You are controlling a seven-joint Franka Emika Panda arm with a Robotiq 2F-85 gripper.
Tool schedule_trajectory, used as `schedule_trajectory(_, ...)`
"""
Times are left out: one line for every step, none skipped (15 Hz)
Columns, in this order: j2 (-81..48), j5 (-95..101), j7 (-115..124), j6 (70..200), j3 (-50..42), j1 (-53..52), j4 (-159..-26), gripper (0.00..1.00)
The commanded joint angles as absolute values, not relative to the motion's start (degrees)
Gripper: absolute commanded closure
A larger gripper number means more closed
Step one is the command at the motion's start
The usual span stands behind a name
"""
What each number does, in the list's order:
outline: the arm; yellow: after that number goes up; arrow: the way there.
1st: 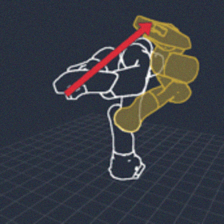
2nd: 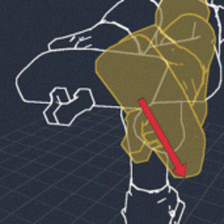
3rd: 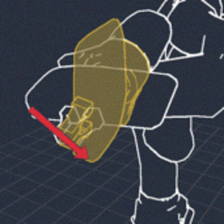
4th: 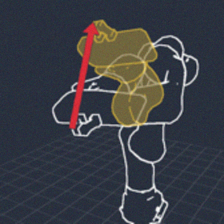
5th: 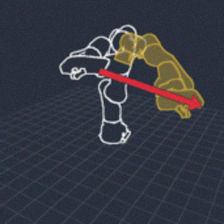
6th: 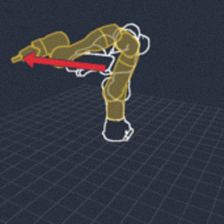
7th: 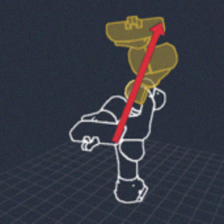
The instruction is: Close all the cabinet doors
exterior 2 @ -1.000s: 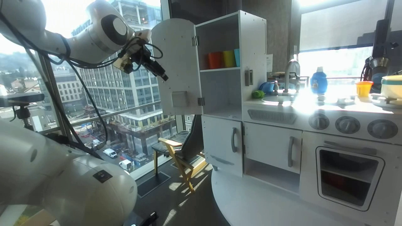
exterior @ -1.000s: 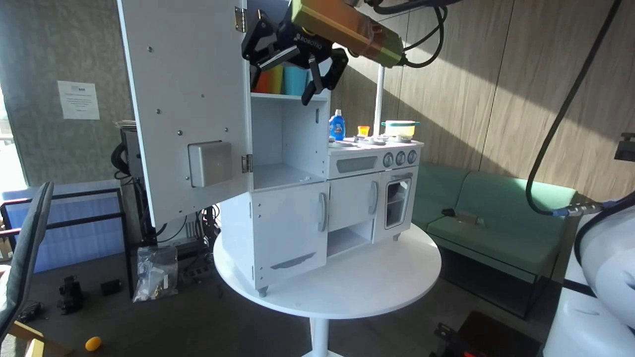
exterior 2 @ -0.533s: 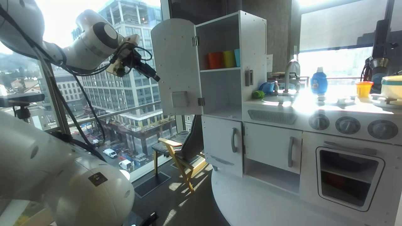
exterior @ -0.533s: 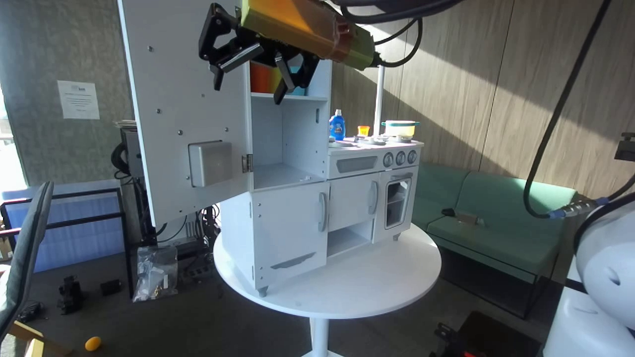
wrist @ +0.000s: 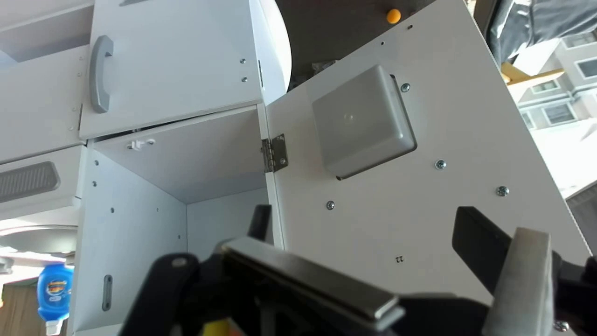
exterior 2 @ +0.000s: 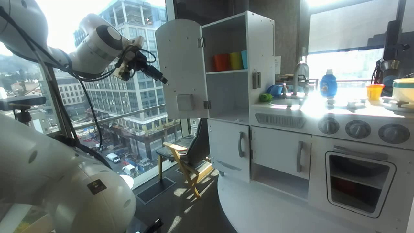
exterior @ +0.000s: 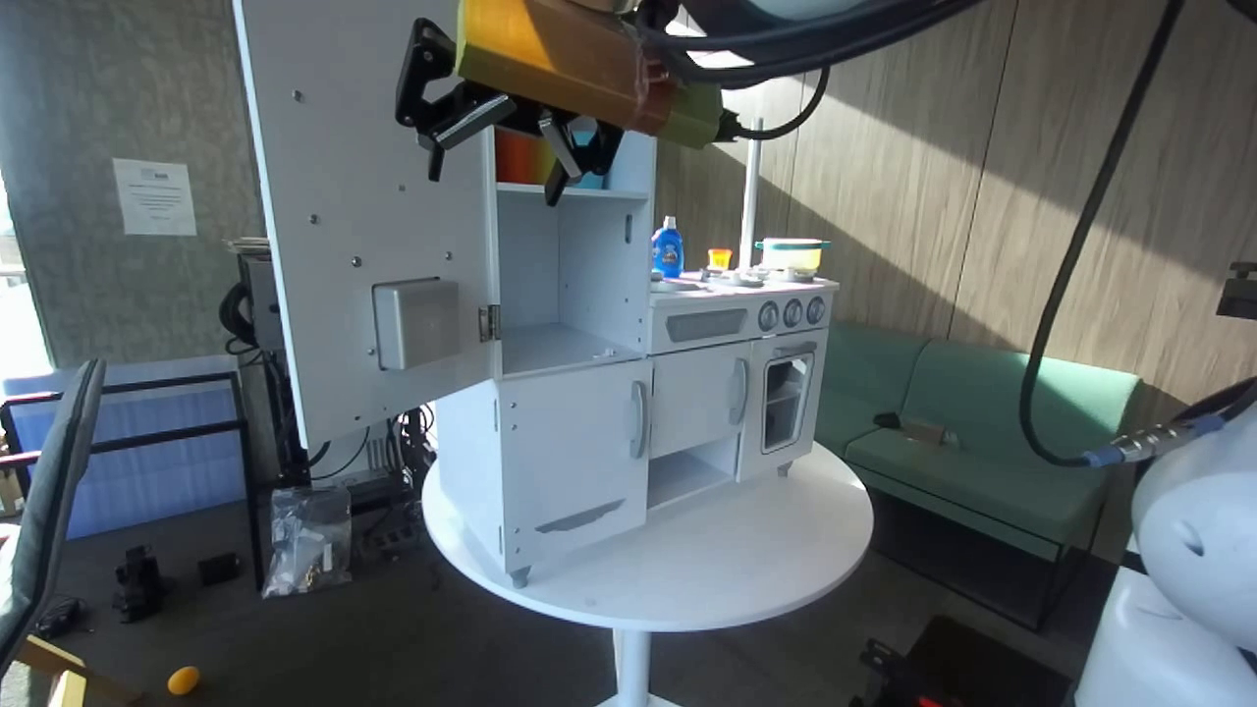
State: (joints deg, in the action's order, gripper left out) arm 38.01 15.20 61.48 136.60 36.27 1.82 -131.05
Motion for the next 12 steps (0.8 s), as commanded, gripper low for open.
schedule_trajectory(37.7, 15.8, 61.8, 136.4, 35.9, 1.3, -130.9, 0.0)
schedule_trajectory(37.7, 15.8, 61.8, 136.4, 35.9, 1.3, -130.9, 0.0)
schedule_trajectory(37.7, 15.8, 61.8, 136.4, 35.9, 1.3, -130.9, 0.0)
schedule_trajectory(37.9, 16.9, 61.1, 137.1, 36.3, 1.4, -130.8, 0.0)
schedule_trajectory(37.8, 18.1, 61.7, 135.8, 38.0, 2.1, -129.4, 0.0)
schedule_trajectory(37.9, 19.5, 62.6, 134.9, 39.7, 3.1, -128.3, 0.0)
schedule_trajectory(38.1, 21.0, 63.3, 133.8, 41.2, 3.8, -127.5, 0.0)
schedule_trajectory(38.2, 22.7, 63.9, 133.4, 42.6, 4.5, -126.6, 0.0)
schedule_trajectory(38.3, 24.2, 64.5, 132.3, 44.2, 5.2, -125.4, 0.0)
schedule_trajectory(37.9, 25.7, 65.1, 131.0, 45.9, 6.2, -123.8, 0.0)
schedule_trajectory(37.8, 27.2, 65.9, 129.9, 47.6, 7.2, -122.6, 0.0)
schedule_trajectory(37.1, 28.8, 66.9, 128.5, 49.4, 8.9, -120.7, 0.0)
